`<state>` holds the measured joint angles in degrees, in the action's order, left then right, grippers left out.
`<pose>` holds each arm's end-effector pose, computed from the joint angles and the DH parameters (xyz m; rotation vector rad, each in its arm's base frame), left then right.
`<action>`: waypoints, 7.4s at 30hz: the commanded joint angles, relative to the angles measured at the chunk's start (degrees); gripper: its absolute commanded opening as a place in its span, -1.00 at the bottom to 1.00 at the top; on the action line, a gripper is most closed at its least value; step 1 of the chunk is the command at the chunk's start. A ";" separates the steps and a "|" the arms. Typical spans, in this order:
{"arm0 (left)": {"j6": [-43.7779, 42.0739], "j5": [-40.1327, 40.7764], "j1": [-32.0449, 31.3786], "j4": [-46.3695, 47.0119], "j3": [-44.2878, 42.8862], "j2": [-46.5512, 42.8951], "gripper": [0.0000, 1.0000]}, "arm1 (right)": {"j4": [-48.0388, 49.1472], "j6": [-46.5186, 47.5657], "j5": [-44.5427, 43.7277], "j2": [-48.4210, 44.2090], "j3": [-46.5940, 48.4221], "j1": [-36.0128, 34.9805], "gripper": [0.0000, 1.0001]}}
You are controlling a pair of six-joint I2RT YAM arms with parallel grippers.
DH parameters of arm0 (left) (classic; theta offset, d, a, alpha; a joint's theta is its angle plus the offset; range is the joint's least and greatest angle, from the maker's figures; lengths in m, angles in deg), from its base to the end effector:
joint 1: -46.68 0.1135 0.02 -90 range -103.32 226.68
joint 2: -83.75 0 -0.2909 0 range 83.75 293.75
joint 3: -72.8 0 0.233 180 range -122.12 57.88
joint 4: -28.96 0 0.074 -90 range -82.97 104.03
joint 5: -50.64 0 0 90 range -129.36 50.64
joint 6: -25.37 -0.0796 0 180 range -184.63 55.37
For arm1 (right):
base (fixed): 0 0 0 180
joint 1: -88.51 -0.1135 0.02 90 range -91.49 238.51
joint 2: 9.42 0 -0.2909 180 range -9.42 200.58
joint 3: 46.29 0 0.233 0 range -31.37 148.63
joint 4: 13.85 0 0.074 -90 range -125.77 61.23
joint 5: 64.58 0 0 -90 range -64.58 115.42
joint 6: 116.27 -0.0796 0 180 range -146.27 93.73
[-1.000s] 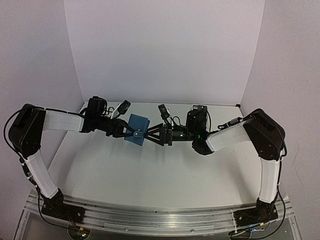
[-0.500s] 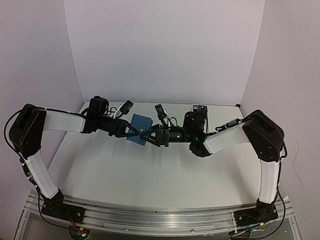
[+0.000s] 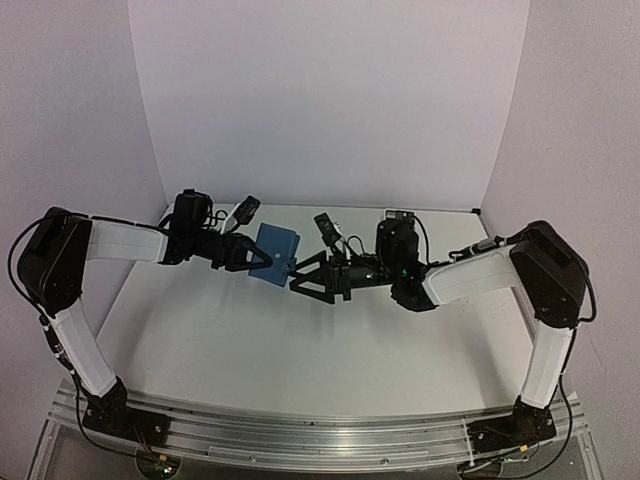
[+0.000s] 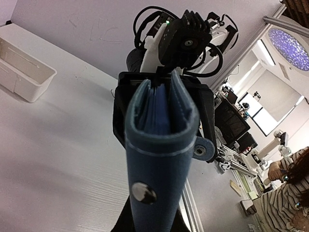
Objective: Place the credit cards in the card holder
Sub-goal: Close the card holder at the center of the board, then reset both arms
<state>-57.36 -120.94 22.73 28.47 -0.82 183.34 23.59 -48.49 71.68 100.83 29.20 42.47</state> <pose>0.2921 -0.2159 0.2601 1.1904 1.6111 -1.7626 0.2647 0.3574 0.2596 -1.0356 1.4241 1.5132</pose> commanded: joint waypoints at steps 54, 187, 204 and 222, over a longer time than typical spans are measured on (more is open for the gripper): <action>-4.51 -4.44 -1.43 0.33 -6.73 1.26 -1.00 | -5.53 12.91 10.29 8.07 16.97 4.31 -0.02; 13.60 50.50 -6.77 -35.90 -28.40 25.25 0.50 | -44.71 4.43 -32.30 -10.33 18.08 14.92 0.96; 12.48 46.91 -7.39 -31.50 -31.31 28.02 0.50 | -44.67 4.68 -32.26 -10.05 17.84 14.91 0.96; 0.55 50.11 -3.02 -25.48 -32.33 13.21 0.54 | -49.00 7.29 -52.19 -15.67 12.78 25.19 0.96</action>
<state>-48.90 -73.53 16.46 -3.20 -30.44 208.52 -24.04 -42.13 29.26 91.76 44.87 60.26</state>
